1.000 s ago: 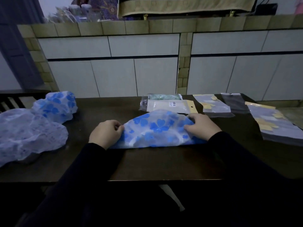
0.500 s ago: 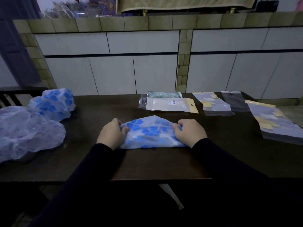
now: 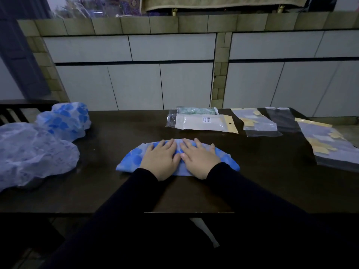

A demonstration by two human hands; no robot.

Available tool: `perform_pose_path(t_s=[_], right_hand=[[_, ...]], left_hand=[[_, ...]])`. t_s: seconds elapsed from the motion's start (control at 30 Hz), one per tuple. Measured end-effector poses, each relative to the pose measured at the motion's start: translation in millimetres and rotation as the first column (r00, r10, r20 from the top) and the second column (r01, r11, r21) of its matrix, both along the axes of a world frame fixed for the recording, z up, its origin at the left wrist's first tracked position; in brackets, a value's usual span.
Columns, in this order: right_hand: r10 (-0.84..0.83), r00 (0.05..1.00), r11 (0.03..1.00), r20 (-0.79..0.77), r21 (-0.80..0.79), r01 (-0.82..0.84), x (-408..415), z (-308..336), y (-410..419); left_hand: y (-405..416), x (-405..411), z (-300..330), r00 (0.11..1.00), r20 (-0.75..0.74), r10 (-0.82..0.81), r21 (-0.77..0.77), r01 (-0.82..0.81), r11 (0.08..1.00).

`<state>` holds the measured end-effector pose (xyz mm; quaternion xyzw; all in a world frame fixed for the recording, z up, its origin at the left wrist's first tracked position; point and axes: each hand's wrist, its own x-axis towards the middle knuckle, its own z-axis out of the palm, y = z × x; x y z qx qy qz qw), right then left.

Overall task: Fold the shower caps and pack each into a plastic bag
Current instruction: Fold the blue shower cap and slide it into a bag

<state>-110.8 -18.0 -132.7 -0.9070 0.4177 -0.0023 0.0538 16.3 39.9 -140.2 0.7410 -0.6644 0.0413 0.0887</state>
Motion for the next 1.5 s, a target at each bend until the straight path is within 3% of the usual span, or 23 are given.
perform_pose_path(t_s=[0.07,0.17,0.4,0.6,0.67,0.83,0.97,1.1,1.23,1.3,1.4,1.5], right_hand=[[-0.038,0.999,0.996,-0.039,0.082,0.041,0.2,-5.3,-9.3],[-0.072,0.997,0.996,-0.033,0.054,0.073,-1.0,-8.5,-13.4],[-0.166,0.986,0.984,-0.024,0.057,0.167,-27.1,-9.1,-17.2],[-0.117,0.992,0.989,-0.044,0.088,0.121,-39.8,-5.1,-18.3],[-0.083,0.995,0.996,-0.055,0.031,0.085,-44.2,1.1,-17.9],[0.014,0.998,0.958,0.054,-0.286,0.002,-46.8,13.7,-15.1],[-0.017,0.983,0.995,0.181,-0.089,0.033,-28.5,9.8,-0.1],[0.162,0.979,0.985,0.123,0.04,-0.168,-19.0,16.0,6.1],[0.279,0.957,0.957,0.078,0.057,-0.284,-1.5,11.6,-2.1],[0.285,0.958,0.959,0.035,-0.015,-0.285,8.0,10.7,-7.3],[0.295,0.948,0.948,0.118,-0.158,-0.276,17.8,15.1,-9.3],[0.353,0.922,0.934,0.159,-0.011,-0.356,15.0,15.2,-5.0]], left_hand=[[-2.7,7.4,-0.7,0.999,-0.022,0.037,0.146,-0.033,0.989],[-0.9,19.6,2.4,0.993,-0.032,0.111,0.224,-0.101,0.969],[4.2,26.9,6.5,0.981,-0.086,0.173,0.276,-0.143,0.95],[5.7,24.3,13.9,0.968,-0.106,0.227,0.352,-0.177,0.919],[12.1,16.4,20.2,0.968,-0.057,0.245,0.366,-0.208,0.907],[28.6,5.0,50.3,0.955,0.036,0.293,0.365,-0.286,0.886],[38.3,0.0,63.2,0.952,0.146,0.268,0.221,-0.296,0.929],[38.0,10.6,46.3,0.991,0.015,0.133,0.032,-0.133,0.991],[36.9,26.5,18.5,0.991,-0.07,0.113,0.161,-0.101,0.982],[34.7,32.6,8.5,0.979,-0.076,0.187,0.18,-0.171,0.969],[29.7,42.6,7.5,0.937,-0.077,0.341,0.215,-0.318,0.924],[25.2,57.5,5.8,0.91,-0.06,0.41,0.198,-0.392,0.898]])
